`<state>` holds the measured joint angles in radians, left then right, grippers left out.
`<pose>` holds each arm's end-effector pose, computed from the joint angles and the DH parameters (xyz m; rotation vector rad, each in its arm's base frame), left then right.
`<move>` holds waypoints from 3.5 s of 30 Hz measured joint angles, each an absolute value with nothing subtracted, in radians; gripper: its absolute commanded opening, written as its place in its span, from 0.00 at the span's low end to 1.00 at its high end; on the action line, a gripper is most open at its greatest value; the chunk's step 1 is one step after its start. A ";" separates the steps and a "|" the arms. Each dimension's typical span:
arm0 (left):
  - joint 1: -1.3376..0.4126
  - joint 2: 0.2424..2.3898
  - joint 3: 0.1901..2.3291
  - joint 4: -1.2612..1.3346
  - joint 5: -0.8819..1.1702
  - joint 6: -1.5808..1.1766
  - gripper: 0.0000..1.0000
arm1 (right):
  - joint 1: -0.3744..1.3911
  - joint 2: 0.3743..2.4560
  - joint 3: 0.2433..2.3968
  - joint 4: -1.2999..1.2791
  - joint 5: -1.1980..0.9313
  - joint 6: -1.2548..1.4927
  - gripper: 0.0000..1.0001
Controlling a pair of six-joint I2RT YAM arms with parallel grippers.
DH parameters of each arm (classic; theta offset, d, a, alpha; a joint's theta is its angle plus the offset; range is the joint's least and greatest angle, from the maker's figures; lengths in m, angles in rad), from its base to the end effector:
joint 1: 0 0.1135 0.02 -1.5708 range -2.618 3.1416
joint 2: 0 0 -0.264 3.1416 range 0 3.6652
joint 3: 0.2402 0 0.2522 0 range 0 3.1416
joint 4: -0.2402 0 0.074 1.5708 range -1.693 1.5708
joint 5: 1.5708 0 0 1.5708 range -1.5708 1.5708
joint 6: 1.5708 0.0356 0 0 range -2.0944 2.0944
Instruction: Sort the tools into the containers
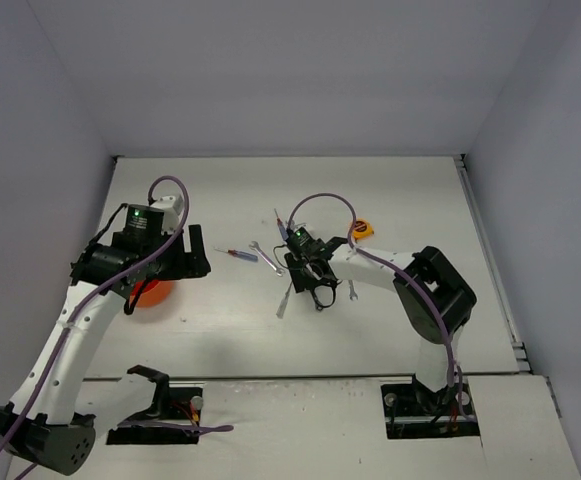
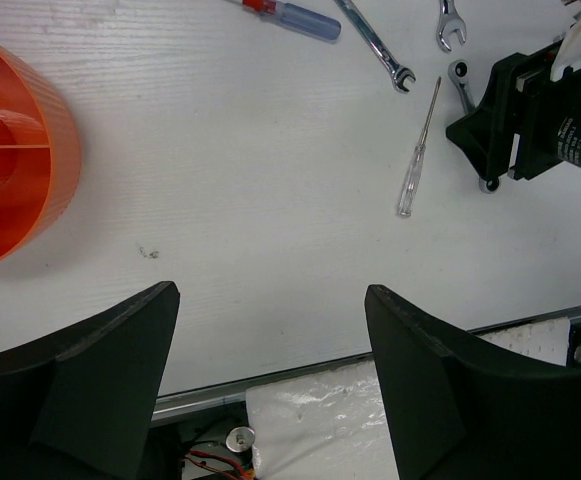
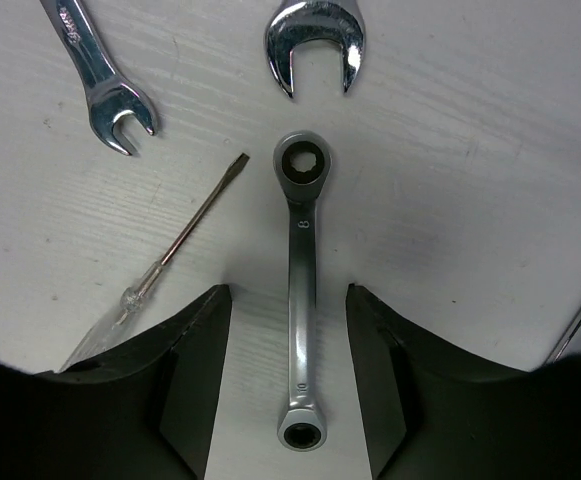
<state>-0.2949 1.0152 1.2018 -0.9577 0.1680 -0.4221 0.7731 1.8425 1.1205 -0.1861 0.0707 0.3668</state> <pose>0.1787 -0.0605 0.3662 -0.0671 2.3941 -0.5436 0.2750 0.2648 0.1646 -0.4782 2.4733 0.3926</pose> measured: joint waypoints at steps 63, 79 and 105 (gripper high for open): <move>-0.589 1.380 1.345 -0.569 0.516 -0.767 0.33 | 0.912 1.246 1.113 -0.183 -0.105 0.080 0.00; -0.591 1.355 1.311 -0.507 0.529 -0.766 0.00 | 0.911 1.236 1.113 -0.176 -0.116 0.084 0.71; 0.165 1.120 1.399 -1.041 -0.072 -0.392 0.00 | 0.880 1.032 0.961 -0.154 -0.053 0.158 0.82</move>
